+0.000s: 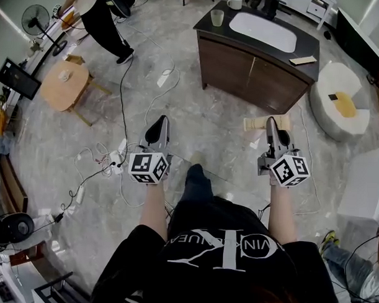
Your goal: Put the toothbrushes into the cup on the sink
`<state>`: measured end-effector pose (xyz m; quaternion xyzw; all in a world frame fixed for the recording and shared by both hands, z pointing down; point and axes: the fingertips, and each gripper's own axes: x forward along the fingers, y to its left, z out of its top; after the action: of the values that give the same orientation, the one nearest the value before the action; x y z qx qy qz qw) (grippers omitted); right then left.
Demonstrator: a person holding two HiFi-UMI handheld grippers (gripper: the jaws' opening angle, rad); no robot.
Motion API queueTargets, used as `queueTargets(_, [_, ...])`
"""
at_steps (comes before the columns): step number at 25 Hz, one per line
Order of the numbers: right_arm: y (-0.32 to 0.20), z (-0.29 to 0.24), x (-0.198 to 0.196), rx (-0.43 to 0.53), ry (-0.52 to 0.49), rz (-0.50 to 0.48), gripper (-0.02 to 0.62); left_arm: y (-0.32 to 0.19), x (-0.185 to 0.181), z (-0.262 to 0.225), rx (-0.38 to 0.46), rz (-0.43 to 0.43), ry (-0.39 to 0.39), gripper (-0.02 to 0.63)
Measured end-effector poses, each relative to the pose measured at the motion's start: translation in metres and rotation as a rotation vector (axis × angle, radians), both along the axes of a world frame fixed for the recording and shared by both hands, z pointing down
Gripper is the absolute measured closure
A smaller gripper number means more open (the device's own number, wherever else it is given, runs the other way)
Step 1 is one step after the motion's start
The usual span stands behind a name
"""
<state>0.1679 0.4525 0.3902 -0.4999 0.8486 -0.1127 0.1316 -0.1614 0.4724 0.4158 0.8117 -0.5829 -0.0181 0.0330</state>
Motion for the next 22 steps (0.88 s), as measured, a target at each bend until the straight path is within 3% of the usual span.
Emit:
queueTargets(10, [-0.108,-0.003,-0.020,-0.015,0.004,0.023,0.545,-0.113,-0.032,0.004,-0.018,-0.008,0.055,0.594])
queueTargets(22, [-0.221,0.002,-0.067,-0.052,-0.022,0.057,0.545,-0.232,-0.074,0.005,-0.040,0.036,0.038,0.594])
